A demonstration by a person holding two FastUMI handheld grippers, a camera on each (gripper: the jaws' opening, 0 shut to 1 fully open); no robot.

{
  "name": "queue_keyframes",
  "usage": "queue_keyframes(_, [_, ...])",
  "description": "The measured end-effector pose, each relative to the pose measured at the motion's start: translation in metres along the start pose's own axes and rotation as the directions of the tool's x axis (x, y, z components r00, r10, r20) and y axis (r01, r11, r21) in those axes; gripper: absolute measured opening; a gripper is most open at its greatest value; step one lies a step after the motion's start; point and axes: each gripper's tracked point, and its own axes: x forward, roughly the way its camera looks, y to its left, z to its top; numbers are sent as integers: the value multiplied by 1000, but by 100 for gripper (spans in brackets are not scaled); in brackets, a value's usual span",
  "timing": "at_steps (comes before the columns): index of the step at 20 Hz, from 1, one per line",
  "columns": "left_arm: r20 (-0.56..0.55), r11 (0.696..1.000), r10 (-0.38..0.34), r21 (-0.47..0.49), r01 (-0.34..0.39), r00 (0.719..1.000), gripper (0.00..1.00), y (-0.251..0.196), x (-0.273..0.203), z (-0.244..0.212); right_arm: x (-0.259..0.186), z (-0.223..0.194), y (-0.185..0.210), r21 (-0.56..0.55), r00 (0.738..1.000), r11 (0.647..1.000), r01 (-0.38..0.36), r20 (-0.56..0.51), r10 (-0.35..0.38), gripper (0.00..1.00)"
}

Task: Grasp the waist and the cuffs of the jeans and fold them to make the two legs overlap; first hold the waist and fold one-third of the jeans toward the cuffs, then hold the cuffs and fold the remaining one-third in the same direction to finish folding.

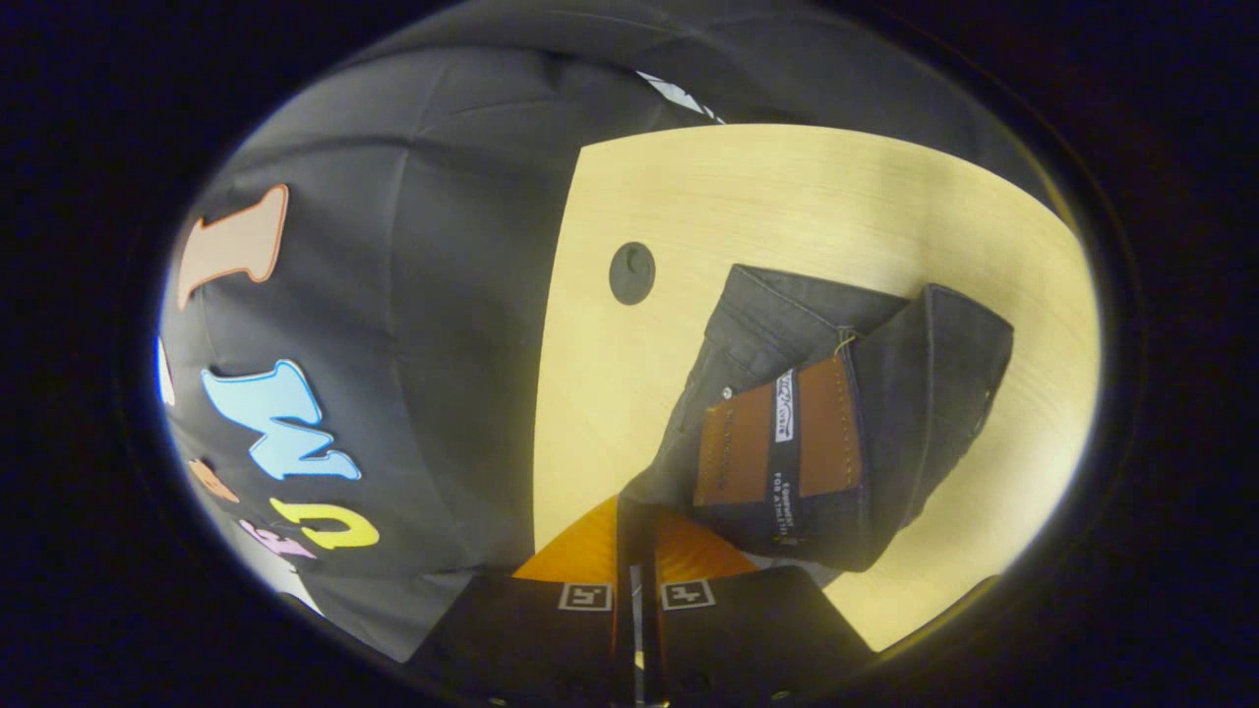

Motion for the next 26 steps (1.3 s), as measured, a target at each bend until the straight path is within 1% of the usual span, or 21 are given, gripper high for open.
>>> queue_keyframes(3, [17, 1000, -25, -13, 25, 1000, 10, 3, 19, 7, 20, 11, -9, 11, 999, 1000, 10, 35, -10, 3])
queue_keyframes(5, [21, 999, -15, -29, 15, 1000, 10, 10, 33, 12, 34, 15, -16, 25, 998, 999, 26, 50, -27, 5])
queue_keyframes(6, [30, 1000, -2, -27, 3, 1000, 10, 15, 38, 12, 37, 16, -16, 26, 998, 999, 27, 62, -29, 12])
queue_keyframes(7, [41, 1000, 1, -12, 0, 999, 15, 17, 40, 16, 36, 17, -15, 24, 997, 1000, 16, 73, -18, 8])
queue_keyframes(8, [60, 1000, -3, 6, 2, 998, 8, 15, 40, 21, 38, 15, -10, 17, 996, 1000, 1, 85, -3, 13])
queue_keyframes(10, [100, 998, 28, 57, -34, 995, 34, 18, 31, 30, 27, 15, 4, -8, 994, 999, -44, 103, 45, 21])
queue_keyframes(11, [117, 996, 34, 74, -43, 993, 50, 17, 25, 34, 20, 14, 9, -34, 991, 998, -51, 120, 55, 36])
queue_keyframes(12, [146, 993, 44, 99, -58, 988, 66, 20, 20, 39, 14, 13, 12, -63, 989, 997, -49, 137, 57, 61])
queue_keyframes(13, [184, 988, 50, 138, -76, 982, 82, 24, 11, 43, 5, 10, 14, -96, 987, 995, -35, 155, 49, 62])
queue_keyframes(14, [215, 980, 46, 178, -86, 976, 93, 23, 3, 49, -3, 6, 14, -131, 984, 991, -16, 175, 40, 78])
queue_keyframes(15, [239, 974, 27, 211, -79, 971, 93, 21, -4, 50, -15, 3, 14, -165, 981, 986, 10, 193, 23, 88])
queue_keyframes(17, [268, 965, -21, 258, -51, 963, 93, 10, -22, 46, -36, -5, 11, -221, 972, 974, 52, 237, 1, 92])
queue_keyframes(18, [302, 956, -47, 290, -45, 952, 93, 6, -34, 44, -49, -10, 11, -240, 966, 969, 61, 259, 3, 93])
queue_keyframes(19, [331, 946, -65, 322, -48, 941, 92, 3, -45, 40, -59, -16, 9, -250, 964, 966, 60, 265, 8, 84])
queue_keyframes(20, [360, 937, -89, 346, -45, 929, 92, -5, -60, 35, -68, -20, 3, -258, 962, 964, 63, 273, 10, 93])
queue_keyframes(21, [379, 931, -119, 364, -30, 918, 92, -12, -75, 26, -77, -23, -5, -263, 959, 962, 73, 282, 4, 93])
queue_keyframes(23, [424, 912, -201, 409, 12, 883, 93, -30, -108, 2, -95, -23, -25, -255, 949, 964, 78, 317, 7, 93])
queue_keyframes(24, [465, 899, -249, 438, 23, 850, 92, -39, -122, -5, -101, -21, -35, -234, 942, 969, 78, 334, 5, 93])
queue_keyframes(25, [504, 880, -301, 473, 33, 810, 92, -47, -137, -13, -107, -21, -46, -205, 937, 976, 76, 350, 1, 93])
queue_keyframes(26, [537, 846, -359, 533, 23, 763, 92, -61, -159, -32, -109, -18, -59, -170, 929, 983, 70, 369, -3, 93])
